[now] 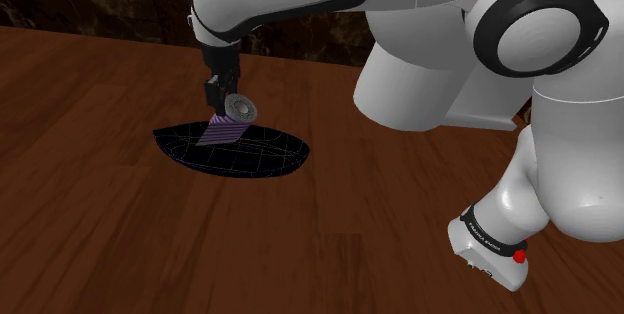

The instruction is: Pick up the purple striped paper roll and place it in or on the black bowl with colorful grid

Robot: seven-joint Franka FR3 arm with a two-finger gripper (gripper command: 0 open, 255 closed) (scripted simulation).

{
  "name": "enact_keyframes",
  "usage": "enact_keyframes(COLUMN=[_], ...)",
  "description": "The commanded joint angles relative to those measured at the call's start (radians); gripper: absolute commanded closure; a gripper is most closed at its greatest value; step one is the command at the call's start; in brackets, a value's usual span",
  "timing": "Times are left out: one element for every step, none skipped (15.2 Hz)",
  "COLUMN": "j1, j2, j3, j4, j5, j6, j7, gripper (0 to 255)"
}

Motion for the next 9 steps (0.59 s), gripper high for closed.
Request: enact_keyframes(j1=[0.000,0.000,0.000,0.000,0.000,0.000,-0.001,-0.001,-0.002], j2=[-0.001,-0.001,0.000,0.000,0.000,0.000,-0.006,-0.010,-0.012], j3=[0.000,0.000,0.000,0.000,0.000,0.000,0.000,-0.001,-0.001], j4=[0.000,0.000,0.000,0.000,0.000,0.000,0.025,0.052,0.082], j5=[0.000,0.000,0.000,0.000,0.000,0.000,0.000,-0.001,-0.001], j6=[0.000,0.000,0.000,0.000,0.000,0.000,-0.030,-0.062,-0.094], j7=[0.000,0.000,0.000,0.000,0.000,0.000,0.000,0.001,0.001], gripper=[0,0,0,0,0,0,0,0,0])
